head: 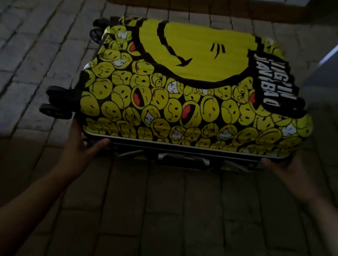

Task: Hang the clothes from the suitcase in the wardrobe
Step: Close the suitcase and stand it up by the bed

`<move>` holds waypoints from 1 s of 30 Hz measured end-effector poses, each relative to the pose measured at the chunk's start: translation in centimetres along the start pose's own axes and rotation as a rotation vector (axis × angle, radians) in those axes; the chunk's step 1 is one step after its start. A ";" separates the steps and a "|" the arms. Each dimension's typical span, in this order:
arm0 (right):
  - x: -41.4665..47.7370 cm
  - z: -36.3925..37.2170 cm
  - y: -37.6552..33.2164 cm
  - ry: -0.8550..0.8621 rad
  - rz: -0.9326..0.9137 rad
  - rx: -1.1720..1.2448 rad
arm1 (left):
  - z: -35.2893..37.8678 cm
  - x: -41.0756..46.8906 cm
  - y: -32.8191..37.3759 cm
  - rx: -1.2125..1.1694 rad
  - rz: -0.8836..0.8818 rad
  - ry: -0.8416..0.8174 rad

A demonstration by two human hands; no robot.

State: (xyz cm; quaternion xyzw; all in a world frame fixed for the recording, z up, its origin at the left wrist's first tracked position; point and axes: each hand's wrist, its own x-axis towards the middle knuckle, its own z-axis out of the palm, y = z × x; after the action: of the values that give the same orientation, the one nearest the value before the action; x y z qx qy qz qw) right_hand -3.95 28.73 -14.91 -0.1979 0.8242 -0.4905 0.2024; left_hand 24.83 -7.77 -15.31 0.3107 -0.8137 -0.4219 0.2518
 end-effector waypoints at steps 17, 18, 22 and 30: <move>-1.2 2.9 3.0 0.110 -0.056 -0.094 | 3.0 -2.7 -2.7 0.036 -0.071 0.001; -1.5 3.1 3.2 0.126 -0.045 -0.081 | 3.2 -3.1 -2.7 0.036 -0.073 -0.002; -2.0 4.3 3.5 0.192 -0.034 -0.068 | 3.7 -3.6 -3.3 -0.025 -0.076 0.031; -0.8 4.5 5.4 0.228 0.046 -0.036 | 4.0 -2.4 -2.8 -0.062 -0.110 0.095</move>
State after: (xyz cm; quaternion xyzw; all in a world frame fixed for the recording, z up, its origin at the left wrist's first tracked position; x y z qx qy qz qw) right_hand -1.61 28.30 -21.58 -0.1255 0.8549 -0.4901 0.1150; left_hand 24.56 -5.13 -20.09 0.3666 -0.7689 -0.4450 0.2763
